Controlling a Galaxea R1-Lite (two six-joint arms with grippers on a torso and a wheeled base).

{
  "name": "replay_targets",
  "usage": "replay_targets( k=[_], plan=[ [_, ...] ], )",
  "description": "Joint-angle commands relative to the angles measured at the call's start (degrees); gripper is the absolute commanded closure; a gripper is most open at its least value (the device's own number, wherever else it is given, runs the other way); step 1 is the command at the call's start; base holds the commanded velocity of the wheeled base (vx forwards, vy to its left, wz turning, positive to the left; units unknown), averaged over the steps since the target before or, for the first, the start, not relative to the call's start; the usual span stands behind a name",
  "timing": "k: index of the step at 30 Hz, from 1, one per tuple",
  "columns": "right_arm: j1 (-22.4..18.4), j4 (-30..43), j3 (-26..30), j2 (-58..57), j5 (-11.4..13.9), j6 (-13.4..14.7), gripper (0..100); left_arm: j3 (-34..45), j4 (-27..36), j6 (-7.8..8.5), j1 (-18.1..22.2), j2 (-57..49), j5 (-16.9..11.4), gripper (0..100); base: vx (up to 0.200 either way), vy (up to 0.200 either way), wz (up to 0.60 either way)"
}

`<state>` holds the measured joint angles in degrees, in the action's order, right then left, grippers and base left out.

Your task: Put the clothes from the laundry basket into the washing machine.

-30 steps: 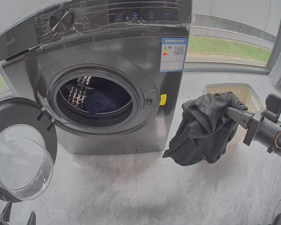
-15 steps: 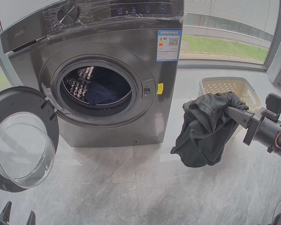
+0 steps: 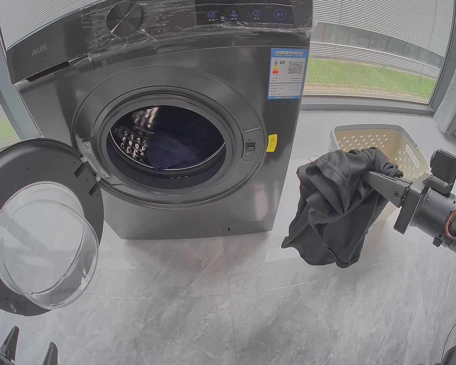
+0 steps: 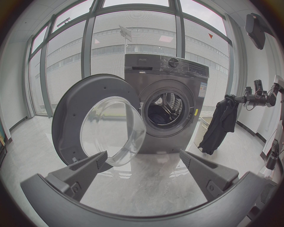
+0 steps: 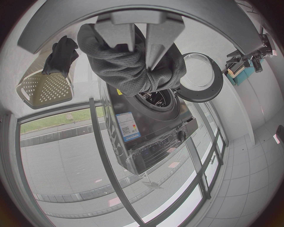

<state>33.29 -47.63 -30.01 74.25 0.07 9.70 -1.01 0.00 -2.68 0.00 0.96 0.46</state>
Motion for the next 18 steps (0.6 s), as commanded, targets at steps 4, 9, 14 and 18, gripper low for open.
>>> replay_targets(
  k=[4, 9, 14, 18],
  plan=[
    [-0.07, 0.08, -0.22, 0.19, 0.01, 0.05, 100, 0.92, 0.0, -0.04, 0.0, -0.96, 0.06, 0, 0.0, 0.2, 0.0],
    [-0.33, 0.08, -0.48, 0.28, 0.1, -0.04, 100, 0.92, 0.0, 0.05, 0.0, -0.96, 0.06, 0, 0.0, 0.2, 0.0],
    [1.42, 0.26, -1.28, 0.98, 0.19, 0.05, 100, 1.01, -0.09, 1.45, 0.0, -0.96, -0.2, 0, 0.0, 0.0, 0.0],
    [3.8, -0.01, -3.74, 4.76, -0.16, 0.14, 100, 1.01, -0.09, 2.15, 0.0, -0.96, -0.38, 0, 0.0, 0.0, 0.0]
  ],
)
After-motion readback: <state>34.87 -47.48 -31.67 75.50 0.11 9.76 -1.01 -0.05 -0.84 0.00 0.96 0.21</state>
